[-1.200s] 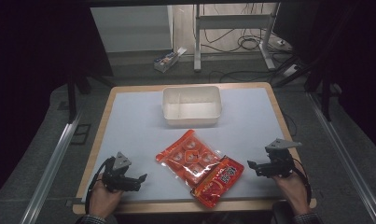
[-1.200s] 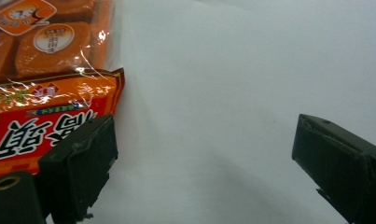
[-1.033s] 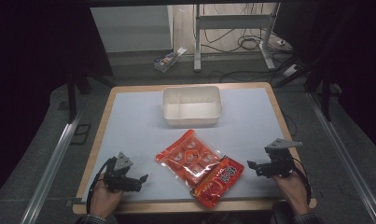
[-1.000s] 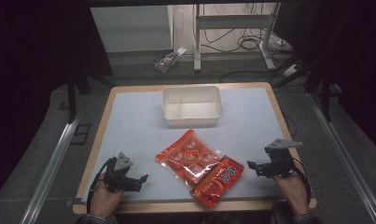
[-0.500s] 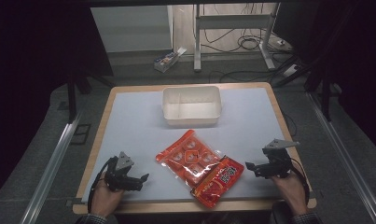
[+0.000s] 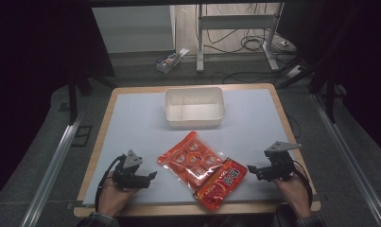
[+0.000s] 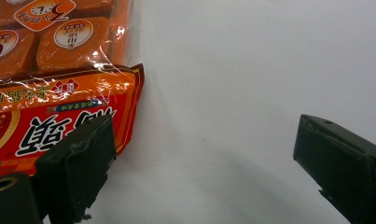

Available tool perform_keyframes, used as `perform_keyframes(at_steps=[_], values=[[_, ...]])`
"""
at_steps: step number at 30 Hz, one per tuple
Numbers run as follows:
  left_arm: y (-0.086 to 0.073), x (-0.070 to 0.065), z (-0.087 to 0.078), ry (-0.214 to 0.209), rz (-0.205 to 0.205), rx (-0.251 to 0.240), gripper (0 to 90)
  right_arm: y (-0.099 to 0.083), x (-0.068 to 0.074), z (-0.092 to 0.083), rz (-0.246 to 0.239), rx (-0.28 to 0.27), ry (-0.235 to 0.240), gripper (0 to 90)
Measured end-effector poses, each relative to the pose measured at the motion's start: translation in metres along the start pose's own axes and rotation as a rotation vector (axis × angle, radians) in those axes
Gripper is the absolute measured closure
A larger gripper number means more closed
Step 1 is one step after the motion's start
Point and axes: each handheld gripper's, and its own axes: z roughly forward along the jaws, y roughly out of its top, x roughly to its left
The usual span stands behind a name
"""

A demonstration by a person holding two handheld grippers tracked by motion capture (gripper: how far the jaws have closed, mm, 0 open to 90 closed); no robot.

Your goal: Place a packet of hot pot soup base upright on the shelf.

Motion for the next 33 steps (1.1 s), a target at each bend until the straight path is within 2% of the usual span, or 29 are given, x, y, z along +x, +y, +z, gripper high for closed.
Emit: perform_keyframes(at_steps=[3, 4, 6, 12, 13, 14, 20, 25, 30, 33], values=[[0.006, 0.000, 0.003, -0.027, 0.004, -0.014, 34.9, 0.000, 0.000, 0.000, -0.002, -0.001, 0.001, 5.6], [0.008, 0.000, 0.005, -0.041, 0.002, -0.016, 42.1, 0.000, 0.000, 0.001, -0.001, -0.001, 0.001, 5.6], [0.012, -0.001, 0.010, -0.066, 0.007, -0.023, 44.5, 0.000, 0.000, 0.001, -0.001, -0.001, 0.001, 5.6], [0.027, -0.009, 0.025, -0.091, 0.057, 0.004, 59.4, 0.000, 0.000, 0.002, 0.004, 0.004, 0.003, 5.6], [0.029, -0.010, 0.026, -0.098, 0.060, 0.005, 65.1, -0.001, -0.001, 0.002, 0.007, 0.004, 0.006, 5.6], [0.031, -0.010, 0.028, -0.103, 0.063, 0.004, 65.1, -0.001, -0.001, 0.002, 0.007, 0.004, 0.006, 5.6], [0.047, -0.012, 0.043, -0.157, 0.063, 0.000, 81.5, 0.000, 0.000, 0.002, 0.003, 0.006, 0.008, 5.6], [0.060, -0.012, 0.060, -0.179, 0.058, 0.010, 88.3, 0.000, 0.001, 0.003, -0.002, 0.008, 0.012, 5.6], [0.073, -0.011, 0.077, -0.187, 0.067, 0.005, 89.5, -0.001, 0.001, 0.003, 0.000, 0.012, 0.012, 5.6], [0.081, -0.012, 0.087, -0.175, 0.073, 0.003, 89.5, -0.001, 0.001, 0.003, 0.000, 0.013, 0.015, 5.6]])
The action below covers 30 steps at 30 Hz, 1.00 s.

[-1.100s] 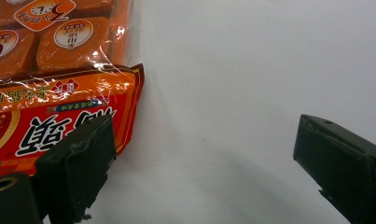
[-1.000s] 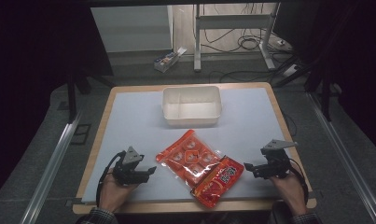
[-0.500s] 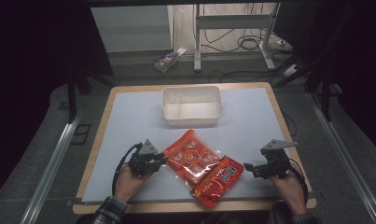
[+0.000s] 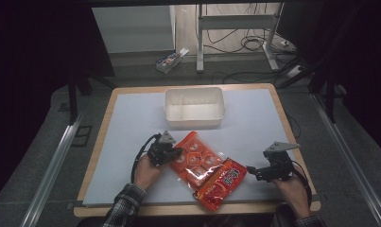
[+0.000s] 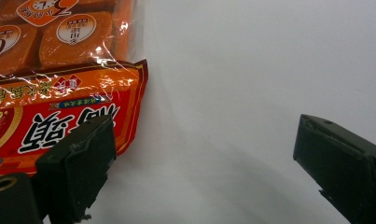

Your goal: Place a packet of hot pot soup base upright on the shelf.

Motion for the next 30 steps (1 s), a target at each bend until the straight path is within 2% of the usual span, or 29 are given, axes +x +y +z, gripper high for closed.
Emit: perform_keyframes(at_steps=[5, 15, 21, 30], values=[[0.014, 0.006, 0.019, 0.009, 0.002, 0.000, 89.6, 0.000, 0.000, 0.001, -0.001, 0.002, 0.004, 5.6], [0.035, 0.010, 0.042, -0.001, -0.026, -0.003, 89.6, 0.000, 0.000, 0.001, 0.000, 0.005, 0.005, 5.6], [0.048, 0.011, 0.054, 0.004, -0.014, 0.009, 89.6, 0.000, 0.000, 0.001, 0.000, 0.006, 0.005, 5.6], [0.055, 0.013, 0.067, 0.014, -0.006, 0.033, 89.8, -0.001, 0.000, 0.001, 0.000, 0.007, 0.006, 5.5]])
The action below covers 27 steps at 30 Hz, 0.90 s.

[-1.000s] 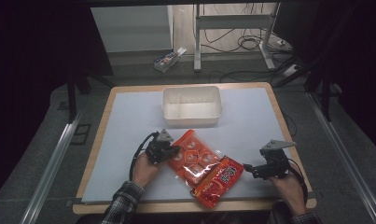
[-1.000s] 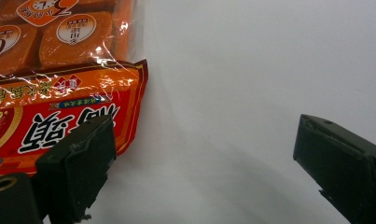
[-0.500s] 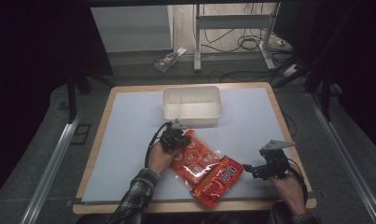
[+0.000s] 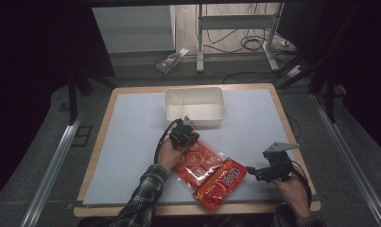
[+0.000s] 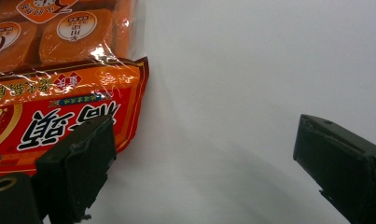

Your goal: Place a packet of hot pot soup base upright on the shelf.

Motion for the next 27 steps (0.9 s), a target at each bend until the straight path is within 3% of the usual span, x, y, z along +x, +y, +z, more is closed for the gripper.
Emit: perform_keyframes(at_steps=[11, 21, 27], values=[[-0.004, 0.001, -0.004, -0.010, -0.020, 0.000, 90.0, -0.001, -0.001, -0.002, 0.006, -0.007, -0.005, 5.5], [-0.009, 0.002, -0.013, 0.009, 0.000, 0.029, 90.0, -0.001, -0.001, -0.003, 0.011, -0.009, -0.005, 5.3], [-0.020, 0.006, -0.022, 0.002, -0.026, 0.016, 90.0, -0.001, -0.001, -0.003, 0.010, -0.008, -0.006, 5.3]])
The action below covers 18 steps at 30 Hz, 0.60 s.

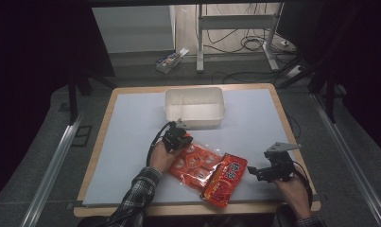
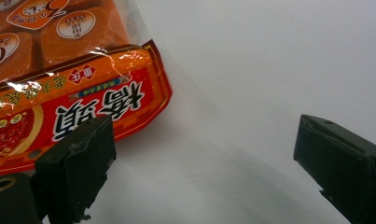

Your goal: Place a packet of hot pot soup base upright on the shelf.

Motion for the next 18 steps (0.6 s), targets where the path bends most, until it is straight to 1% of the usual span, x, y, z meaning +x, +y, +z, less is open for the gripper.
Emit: perform_keyframes(at_steps=[2, 3, 5, 8, 9, 10, 11, 12, 13, 14, 16, 17, 18], values=[[-0.004, 0.002, -0.004, -0.001, -0.007, -0.002, 90.0, 0.000, 0.000, 0.000, 0.001, -0.001, -0.001, 5.3], [-0.006, 0.002, -0.005, -0.001, -0.021, -0.011, 90.0, 0.000, 0.000, 0.000, 0.001, 0.000, 0.000, 5.3], [-0.010, 0.003, -0.009, 0.006, -0.023, -0.012, 90.0, 0.000, 0.000, 0.000, 0.000, -0.002, -0.001, 5.3], [-0.018, 0.003, -0.017, 0.032, -0.024, -0.002, 90.0, 0.000, 0.000, 0.000, 0.001, -0.003, 0.000, 5.3], [-0.020, 0.003, -0.016, 0.073, 0.005, 0.085, 90.0, 0.000, 0.000, 0.000, 0.001, -0.003, 0.001, 5.3], [-0.027, 0.002, -0.018, 0.099, 0.048, 0.074, 90.0, 0.000, 0.000, 0.000, 0.003, -0.001, 0.001, 5.3], [-0.032, 0.004, -0.020, 0.089, 0.027, 0.057, 90.0, 0.000, 0.000, 0.000, 0.000, 0.000, 0.001, 5.3], [-0.038, 0.009, -0.024, 0.043, -0.029, 0.039, 90.0, 0.000, 0.000, 0.001, -0.001, 0.000, 0.003, 5.3], [-0.044, 0.014, -0.027, 0.014, -0.061, 0.025, 90.0, 0.000, 0.000, 0.001, -0.001, 0.000, 0.004, 5.3], [-0.048, 0.017, -0.030, 0.011, -0.071, 0.020, 90.0, 0.000, 0.000, 0.001, 0.004, 0.001, 0.005, 5.3], [-0.047, 0.021, -0.031, 0.010, -0.063, 0.041, 90.0, 0.001, 0.000, 0.003, 0.001, 0.003, 0.004, 5.3], [-0.044, 0.021, -0.031, 0.028, -0.042, 0.053, 90.0, 0.001, 0.000, 0.004, 0.004, 0.004, 0.005, 5.3], [-0.041, 0.021, -0.029, 0.036, -0.030, 0.053, 90.0, 0.002, 0.001, 0.004, 0.001, 0.006, 0.006, 5.3]])
